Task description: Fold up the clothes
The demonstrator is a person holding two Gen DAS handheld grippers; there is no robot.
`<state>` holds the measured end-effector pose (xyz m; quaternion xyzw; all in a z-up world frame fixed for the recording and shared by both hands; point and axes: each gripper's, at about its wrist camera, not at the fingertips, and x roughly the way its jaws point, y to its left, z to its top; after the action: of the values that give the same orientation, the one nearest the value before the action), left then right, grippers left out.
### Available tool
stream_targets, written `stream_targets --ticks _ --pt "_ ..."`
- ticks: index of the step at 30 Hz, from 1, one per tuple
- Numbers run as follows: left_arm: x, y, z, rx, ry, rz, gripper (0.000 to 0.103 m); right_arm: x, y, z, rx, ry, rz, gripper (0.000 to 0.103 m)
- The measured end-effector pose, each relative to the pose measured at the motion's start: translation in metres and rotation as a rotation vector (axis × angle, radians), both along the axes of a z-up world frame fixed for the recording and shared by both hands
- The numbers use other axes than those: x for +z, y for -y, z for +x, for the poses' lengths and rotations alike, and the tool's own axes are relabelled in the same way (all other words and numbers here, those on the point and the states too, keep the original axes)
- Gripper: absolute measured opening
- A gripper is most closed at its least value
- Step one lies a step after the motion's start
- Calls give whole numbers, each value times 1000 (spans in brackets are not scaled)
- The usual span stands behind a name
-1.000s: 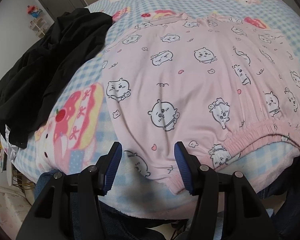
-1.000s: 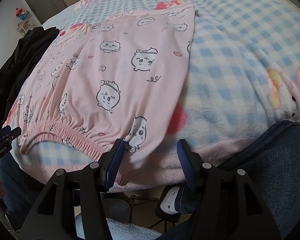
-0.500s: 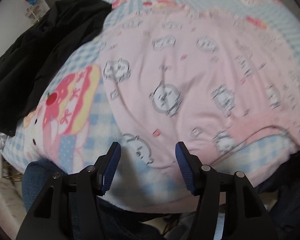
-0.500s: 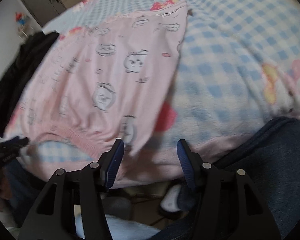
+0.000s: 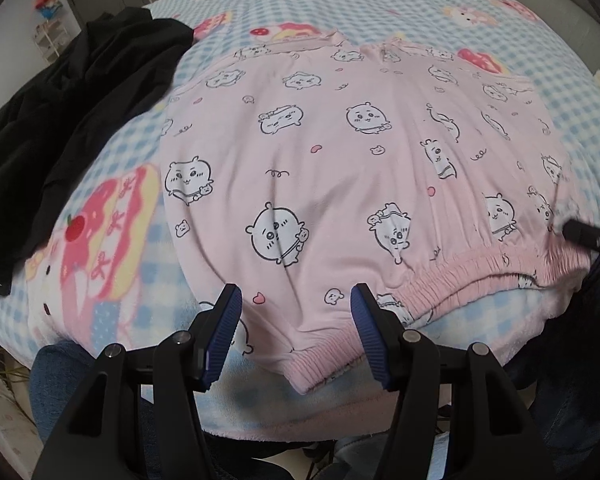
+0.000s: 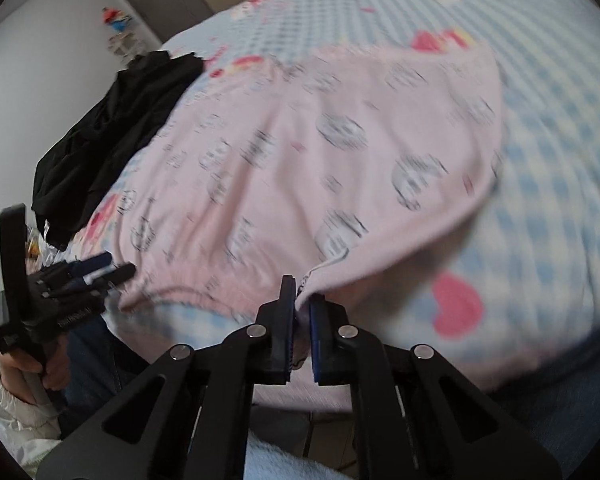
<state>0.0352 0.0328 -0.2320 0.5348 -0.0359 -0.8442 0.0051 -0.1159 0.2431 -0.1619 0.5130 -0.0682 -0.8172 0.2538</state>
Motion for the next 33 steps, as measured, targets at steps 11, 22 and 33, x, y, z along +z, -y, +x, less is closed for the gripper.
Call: stream_targets --ticks 11,22,33 --pt "-5 11 -6 -14 23 202 59 -33 67 -19 103 119 -38 12" --pt "9 -62 -31 -209 34 361 57 -2 0 -4 -77 41 9 27" --pt "-20 -113 -49 -261 121 265 57 -32 5 -11 -56 122 28 29"
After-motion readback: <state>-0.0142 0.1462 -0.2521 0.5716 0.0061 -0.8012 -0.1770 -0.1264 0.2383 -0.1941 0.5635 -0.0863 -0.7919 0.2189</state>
